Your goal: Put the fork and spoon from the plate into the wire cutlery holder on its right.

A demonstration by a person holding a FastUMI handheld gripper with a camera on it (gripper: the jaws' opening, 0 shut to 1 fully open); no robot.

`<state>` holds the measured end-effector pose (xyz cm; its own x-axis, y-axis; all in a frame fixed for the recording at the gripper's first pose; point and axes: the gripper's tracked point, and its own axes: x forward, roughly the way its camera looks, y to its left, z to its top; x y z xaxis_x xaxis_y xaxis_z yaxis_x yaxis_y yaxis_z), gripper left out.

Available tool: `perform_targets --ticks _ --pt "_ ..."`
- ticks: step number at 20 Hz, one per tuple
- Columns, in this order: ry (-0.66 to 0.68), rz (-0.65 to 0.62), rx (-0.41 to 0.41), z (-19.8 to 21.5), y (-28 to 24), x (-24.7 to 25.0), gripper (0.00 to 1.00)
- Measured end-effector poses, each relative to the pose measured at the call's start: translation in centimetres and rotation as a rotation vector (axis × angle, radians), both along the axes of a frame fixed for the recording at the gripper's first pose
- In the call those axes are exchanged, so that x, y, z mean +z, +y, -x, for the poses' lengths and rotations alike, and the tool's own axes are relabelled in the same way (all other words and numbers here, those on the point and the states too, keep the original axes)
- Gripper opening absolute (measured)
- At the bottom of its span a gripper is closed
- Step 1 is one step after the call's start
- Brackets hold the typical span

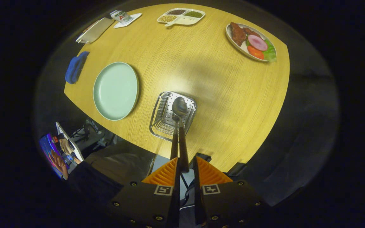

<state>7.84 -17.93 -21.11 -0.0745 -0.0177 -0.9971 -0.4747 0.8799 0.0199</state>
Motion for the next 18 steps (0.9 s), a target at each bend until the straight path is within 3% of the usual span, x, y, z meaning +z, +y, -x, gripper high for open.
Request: perform_targets --ticks 1,3,5,7,8,14,18 --pt "-0.09 -0.007 -0.01 -0.8 0.1 0.9 0.2" --pt "-0.289 -0.074 -0.026 -1.8 2.4 4.8 0.44" --pt "-0.554 -0.184 -0.055 -2.8 5.7 8.1 0.44" --pt "-0.855 -0.255 -0.108 -3.5 8.2 11.6 0.56" --pt "-0.96 -0.293 -0.135 -2.7 9.7 13.2 0.56" --pt "-1.265 -0.44 -0.305 1.8 17.0 16.7 0.55" --pt "-1.436 -0.423 -0.244 3.4 20.2 19.1 0.74"
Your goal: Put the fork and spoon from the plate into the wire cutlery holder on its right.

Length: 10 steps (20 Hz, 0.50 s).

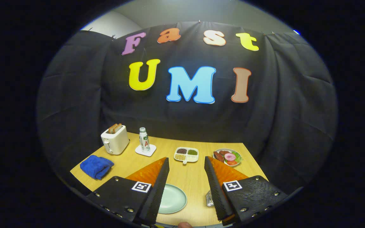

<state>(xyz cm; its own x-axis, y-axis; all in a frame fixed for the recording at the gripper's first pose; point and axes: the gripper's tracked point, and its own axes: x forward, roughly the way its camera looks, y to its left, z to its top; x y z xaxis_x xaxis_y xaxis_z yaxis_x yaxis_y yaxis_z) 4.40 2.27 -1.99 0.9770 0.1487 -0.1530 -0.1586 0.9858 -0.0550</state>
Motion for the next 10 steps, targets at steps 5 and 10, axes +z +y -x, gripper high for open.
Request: perform_targets --ticks 5,10 --pt "-0.122 0.045 -0.018 0.9 1.6 1.8 0.81" --pt "-0.152 0.012 -0.073 1.3 1.8 2.5 0.81"
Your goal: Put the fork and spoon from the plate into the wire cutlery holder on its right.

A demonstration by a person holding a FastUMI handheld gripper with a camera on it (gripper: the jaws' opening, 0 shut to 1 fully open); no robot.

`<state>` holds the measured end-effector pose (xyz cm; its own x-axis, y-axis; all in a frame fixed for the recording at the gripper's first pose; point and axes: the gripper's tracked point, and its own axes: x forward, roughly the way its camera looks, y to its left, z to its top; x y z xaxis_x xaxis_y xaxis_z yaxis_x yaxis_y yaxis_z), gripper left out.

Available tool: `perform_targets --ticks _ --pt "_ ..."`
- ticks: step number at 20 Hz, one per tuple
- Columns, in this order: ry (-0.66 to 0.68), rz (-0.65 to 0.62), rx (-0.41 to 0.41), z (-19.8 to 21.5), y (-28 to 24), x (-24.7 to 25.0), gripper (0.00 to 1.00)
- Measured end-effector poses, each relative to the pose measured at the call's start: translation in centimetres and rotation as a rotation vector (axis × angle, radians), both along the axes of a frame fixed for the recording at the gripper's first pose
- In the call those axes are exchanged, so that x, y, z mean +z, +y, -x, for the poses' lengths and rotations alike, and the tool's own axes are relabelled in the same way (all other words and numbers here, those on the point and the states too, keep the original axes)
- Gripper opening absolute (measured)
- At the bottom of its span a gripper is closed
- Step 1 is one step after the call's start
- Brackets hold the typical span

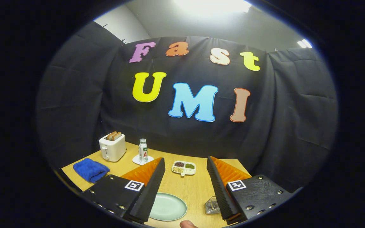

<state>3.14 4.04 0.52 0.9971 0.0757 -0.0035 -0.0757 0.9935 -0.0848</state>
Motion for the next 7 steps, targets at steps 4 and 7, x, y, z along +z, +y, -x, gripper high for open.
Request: perform_targets --ticks 4,7 --pt "-0.028 0.05 -0.069 0.8 -0.1 1.1 0.81" --pt "-0.041 0.049 -0.044 0.8 1.2 1.6 0.81"
